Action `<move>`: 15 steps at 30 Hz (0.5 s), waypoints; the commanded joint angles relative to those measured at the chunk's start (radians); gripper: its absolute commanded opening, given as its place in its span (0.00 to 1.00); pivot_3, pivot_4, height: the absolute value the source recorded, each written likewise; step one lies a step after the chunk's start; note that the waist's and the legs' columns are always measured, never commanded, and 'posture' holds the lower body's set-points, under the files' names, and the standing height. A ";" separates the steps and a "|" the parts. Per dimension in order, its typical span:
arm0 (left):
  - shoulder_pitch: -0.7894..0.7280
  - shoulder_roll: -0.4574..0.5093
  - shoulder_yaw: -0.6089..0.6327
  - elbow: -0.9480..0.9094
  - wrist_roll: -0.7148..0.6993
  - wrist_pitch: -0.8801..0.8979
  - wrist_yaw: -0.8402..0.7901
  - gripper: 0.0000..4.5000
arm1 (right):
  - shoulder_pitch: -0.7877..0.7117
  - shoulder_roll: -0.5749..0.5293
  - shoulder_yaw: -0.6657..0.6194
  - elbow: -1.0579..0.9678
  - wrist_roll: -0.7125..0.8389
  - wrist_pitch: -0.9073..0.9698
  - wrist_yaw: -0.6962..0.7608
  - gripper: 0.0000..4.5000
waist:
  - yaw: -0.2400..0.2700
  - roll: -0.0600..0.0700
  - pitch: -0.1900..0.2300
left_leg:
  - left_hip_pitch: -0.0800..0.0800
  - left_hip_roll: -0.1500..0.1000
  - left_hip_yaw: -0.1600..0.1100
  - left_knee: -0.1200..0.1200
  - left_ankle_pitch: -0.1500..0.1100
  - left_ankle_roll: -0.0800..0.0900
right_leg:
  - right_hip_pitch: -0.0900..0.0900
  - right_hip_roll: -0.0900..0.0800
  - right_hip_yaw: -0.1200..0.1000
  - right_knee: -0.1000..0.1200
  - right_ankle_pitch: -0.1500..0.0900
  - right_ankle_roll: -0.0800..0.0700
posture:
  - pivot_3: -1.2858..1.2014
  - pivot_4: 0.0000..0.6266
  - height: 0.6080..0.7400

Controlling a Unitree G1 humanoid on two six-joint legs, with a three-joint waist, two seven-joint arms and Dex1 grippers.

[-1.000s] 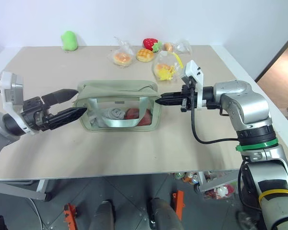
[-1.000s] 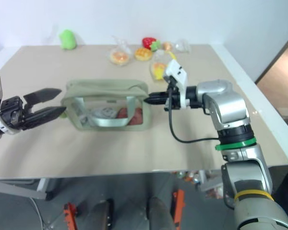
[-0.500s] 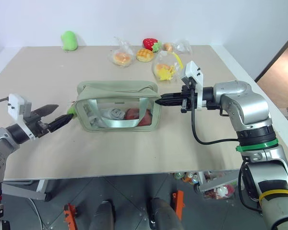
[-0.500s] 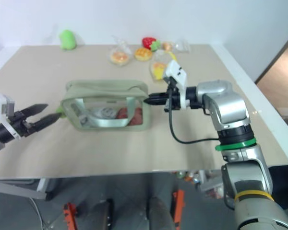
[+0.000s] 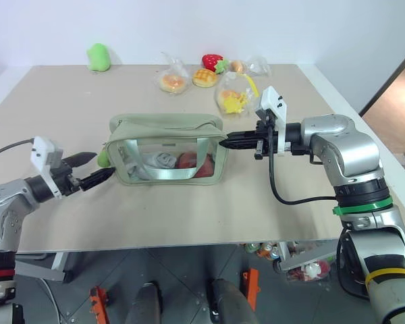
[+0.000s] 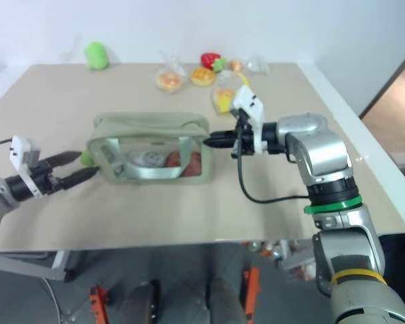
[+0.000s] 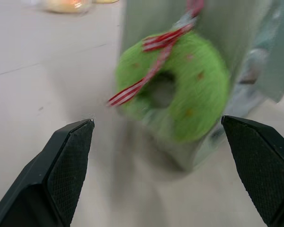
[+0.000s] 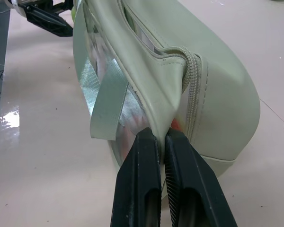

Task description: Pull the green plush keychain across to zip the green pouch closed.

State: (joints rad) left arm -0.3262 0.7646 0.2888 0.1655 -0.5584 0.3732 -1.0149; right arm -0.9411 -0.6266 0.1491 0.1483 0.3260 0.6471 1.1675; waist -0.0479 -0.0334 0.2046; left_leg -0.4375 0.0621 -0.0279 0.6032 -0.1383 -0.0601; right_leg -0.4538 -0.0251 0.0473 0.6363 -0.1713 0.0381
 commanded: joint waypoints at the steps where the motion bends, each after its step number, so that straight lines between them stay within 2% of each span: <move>1: -0.015 0.012 0.006 -0.041 -0.006 0.001 -0.017 1.00 | -0.009 -0.010 -0.022 -0.027 0.006 0.002 -0.010 0.02 | 0.000 0.000 0.000 | 0.000 0.000 0.000 0.000 0.000 0.000 | 0.000 0.000 0.000 0.000 0.000 0.000 | 0.52 0.24 1.00; 2: -0.018 0.012 0.006 -0.038 -0.005 0.000 -0.015 1.00 | -0.009 -0.010 -0.022 -0.026 0.006 0.002 -0.011 0.02 | -0.001 0.000 0.000 | 0.000 0.000 0.000 0.000 0.000 0.000 | 0.000 0.000 0.000 0.000 0.000 0.000 | 0.52 0.24 1.00; 4: -0.032 0.008 0.015 -0.024 -0.010 0.012 -0.002 0.88 | -0.009 -0.010 -0.022 -0.024 0.005 0.002 -0.013 0.00 | 0.000 0.000 0.000 | 0.000 0.000 0.000 0.000 0.000 0.000 | 0.000 0.000 0.000 0.000 0.000 0.000 | 0.52 0.24 1.00; 8: -0.032 0.012 0.041 -0.040 -0.050 0.049 -0.015 0.60 | -0.008 -0.011 -0.021 -0.025 0.007 0.004 -0.015 0.00 | 0.000 0.000 0.000 | 0.000 0.000 0.000 0.000 0.000 0.000 | 0.000 0.000 0.000 0.000 0.000 0.000 | 0.52 0.24 1.00; 9: -0.029 0.015 0.045 -0.043 -0.057 0.055 -0.018 0.50 | -0.009 -0.011 -0.020 -0.025 0.007 0.005 -0.015 0.00 | 0.000 0.000 0.000 | 0.000 0.000 0.000 0.000 0.000 0.000 | 0.000 0.000 0.000 0.000 0.000 0.000 | 0.52 0.24 1.00; 15: -0.014 0.036 0.078 -0.039 -0.088 0.088 -0.030 0.05 | -0.015 -0.009 -0.018 -0.016 0.006 0.004 -0.012 0.00 | -0.001 0.000 0.000 | 0.000 0.000 0.000 0.000 0.000 0.000 | 0.000 0.000 0.001 0.000 0.000 0.000 | 0.52 0.24 1.00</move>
State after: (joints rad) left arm -0.3417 0.7677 0.3131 0.1457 -0.6242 0.4511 -1.0396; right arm -0.9411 -0.6248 0.1491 0.1486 0.3272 0.6554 1.1540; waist -0.0486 -0.0335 0.2046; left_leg -0.4374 0.0621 -0.0277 0.6033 -0.1383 -0.0601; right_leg -0.4538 -0.0248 0.0479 0.6366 -0.1710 0.0385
